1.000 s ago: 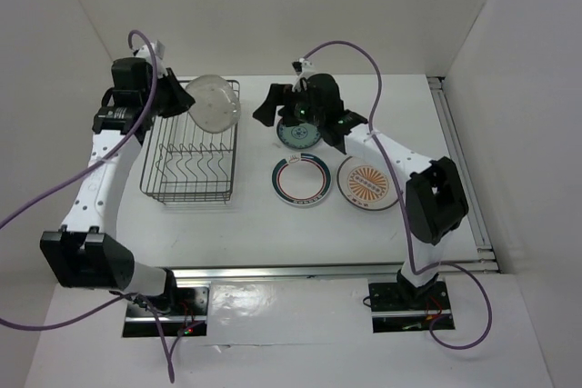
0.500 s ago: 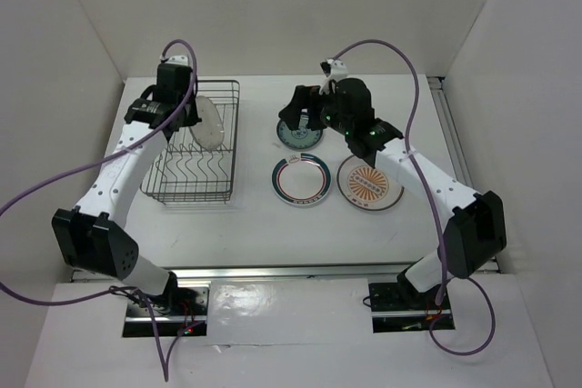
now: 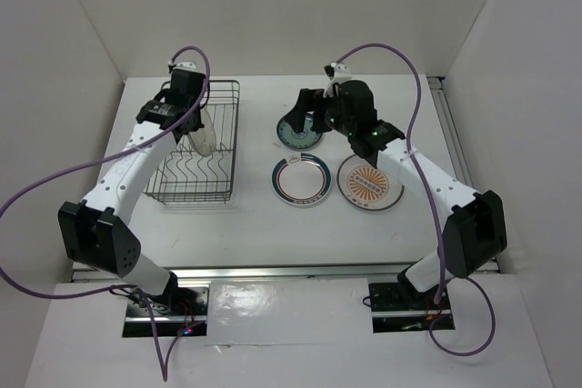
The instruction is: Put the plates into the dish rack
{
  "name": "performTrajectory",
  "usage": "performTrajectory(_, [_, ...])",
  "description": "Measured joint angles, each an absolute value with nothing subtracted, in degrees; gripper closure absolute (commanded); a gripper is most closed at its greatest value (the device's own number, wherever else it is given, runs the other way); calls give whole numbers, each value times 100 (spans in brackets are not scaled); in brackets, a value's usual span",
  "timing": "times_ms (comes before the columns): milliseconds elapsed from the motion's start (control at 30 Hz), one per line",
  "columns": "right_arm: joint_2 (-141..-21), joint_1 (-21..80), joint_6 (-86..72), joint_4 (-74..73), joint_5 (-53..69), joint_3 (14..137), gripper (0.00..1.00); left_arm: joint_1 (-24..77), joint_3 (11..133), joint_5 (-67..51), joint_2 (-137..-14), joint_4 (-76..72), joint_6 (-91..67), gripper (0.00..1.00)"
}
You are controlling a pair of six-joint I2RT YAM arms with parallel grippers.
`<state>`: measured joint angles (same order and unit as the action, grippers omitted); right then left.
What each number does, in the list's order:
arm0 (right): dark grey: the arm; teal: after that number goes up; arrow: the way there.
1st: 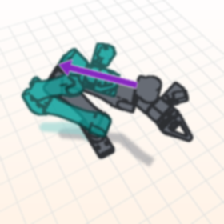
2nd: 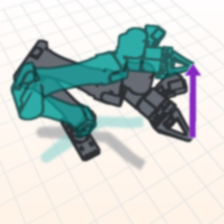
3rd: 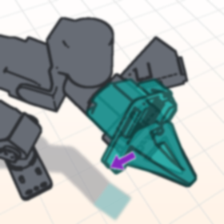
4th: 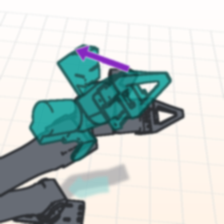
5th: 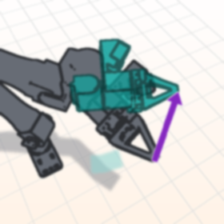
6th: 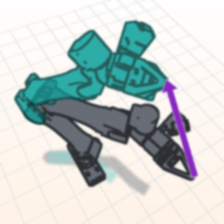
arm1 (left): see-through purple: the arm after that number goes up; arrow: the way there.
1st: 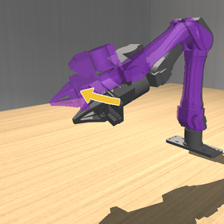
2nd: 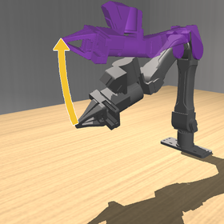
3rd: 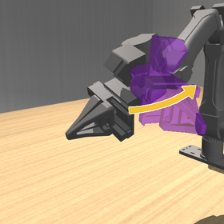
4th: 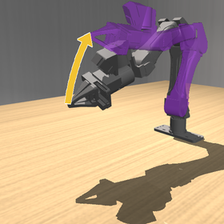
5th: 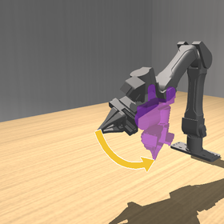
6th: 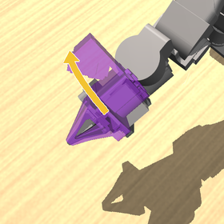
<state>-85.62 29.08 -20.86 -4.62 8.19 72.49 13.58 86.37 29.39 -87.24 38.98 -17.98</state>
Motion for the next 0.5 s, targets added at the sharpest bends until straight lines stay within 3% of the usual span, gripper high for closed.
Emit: performTrajectory(500, [-8517, 2770, -2001, -541, 899, 7059, 0, 1656, 8396, 3514, -8753, 3859, -1636, 100])
